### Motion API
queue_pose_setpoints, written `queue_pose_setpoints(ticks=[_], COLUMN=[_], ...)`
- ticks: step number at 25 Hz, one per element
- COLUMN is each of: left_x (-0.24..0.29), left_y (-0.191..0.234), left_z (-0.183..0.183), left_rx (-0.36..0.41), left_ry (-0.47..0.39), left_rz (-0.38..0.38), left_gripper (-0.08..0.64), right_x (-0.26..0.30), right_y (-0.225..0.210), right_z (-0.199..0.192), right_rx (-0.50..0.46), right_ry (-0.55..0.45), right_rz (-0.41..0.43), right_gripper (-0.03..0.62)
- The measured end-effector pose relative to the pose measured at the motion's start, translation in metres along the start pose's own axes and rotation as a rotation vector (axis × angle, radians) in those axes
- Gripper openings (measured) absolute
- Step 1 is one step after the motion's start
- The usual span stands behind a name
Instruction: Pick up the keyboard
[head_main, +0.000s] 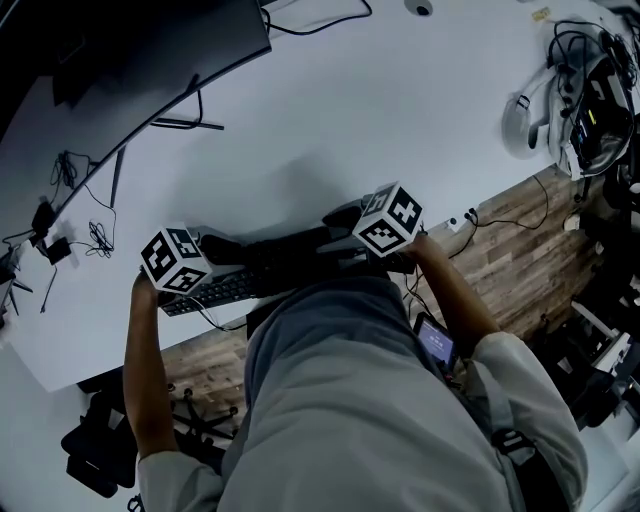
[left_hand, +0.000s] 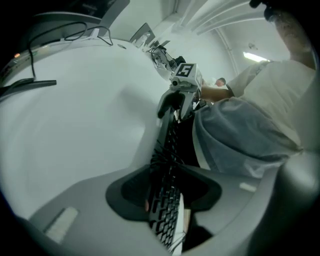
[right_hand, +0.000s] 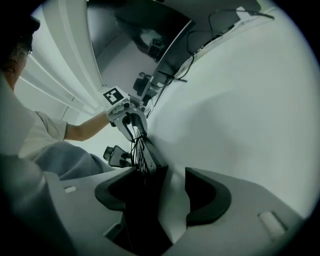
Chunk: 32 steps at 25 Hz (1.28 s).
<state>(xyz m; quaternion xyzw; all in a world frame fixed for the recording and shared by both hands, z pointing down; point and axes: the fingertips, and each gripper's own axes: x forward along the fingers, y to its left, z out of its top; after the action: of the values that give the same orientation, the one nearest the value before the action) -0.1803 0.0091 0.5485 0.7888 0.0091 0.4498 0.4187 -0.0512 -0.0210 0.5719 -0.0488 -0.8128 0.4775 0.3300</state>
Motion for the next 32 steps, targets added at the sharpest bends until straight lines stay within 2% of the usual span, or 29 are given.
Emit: queue_pose_setpoints(ticks=[5,13,17,20,24,27,30,32], left_x=[0.013,0.013,0.011,0.01,0.01,0.01,0.007,0.005], left_y=[-0.004,-0.015,-0.022,-0.024,-0.025,-0.026,-0.026,-0.024], left_z=[-0.007,-0.015,-0.015,-0.018,-0.022,-0.023,-0.025,-0.025], left_rx=[-0.046,-0.089,-0.108,-0.115,-0.12,-0.129,-0.14,-0.144], left_ry=[0.0,-0.064,-0.102,-0.119,-0.128,-0.135,-0.148,-0.154], left_rz=[-0.023,-0.048,-0.07,-0.071,-0.064,-0.064,-0.058,-0.048], left_gripper=[0.0,0.0,0.0,0.0,0.0,0.0,0.0,0.0], right_x=[0.013,0.02,0.036,0.04,0.042,0.044,0.044,0.043], right_y=[0.015,0.024,0.038,0.04,0.041,0.038,0.035,0.035], right_z=[-0.002,-0.001,-0.013,-0.013,-0.01,-0.009,-0.004,0.0], right_rx=[0.074,0.201,0.173,0.159,0.169,0.165,0.192,0.214], right_ry=[0.032,0.038,0.119,0.129,0.121,0.112,0.058,0.012], right_rz=[0.182,0.324,0.354,0.362,0.381,0.356,0.36,0.379], right_gripper=[0.287,0.247,0.227,0.218,0.211,0.167,0.113,0.101])
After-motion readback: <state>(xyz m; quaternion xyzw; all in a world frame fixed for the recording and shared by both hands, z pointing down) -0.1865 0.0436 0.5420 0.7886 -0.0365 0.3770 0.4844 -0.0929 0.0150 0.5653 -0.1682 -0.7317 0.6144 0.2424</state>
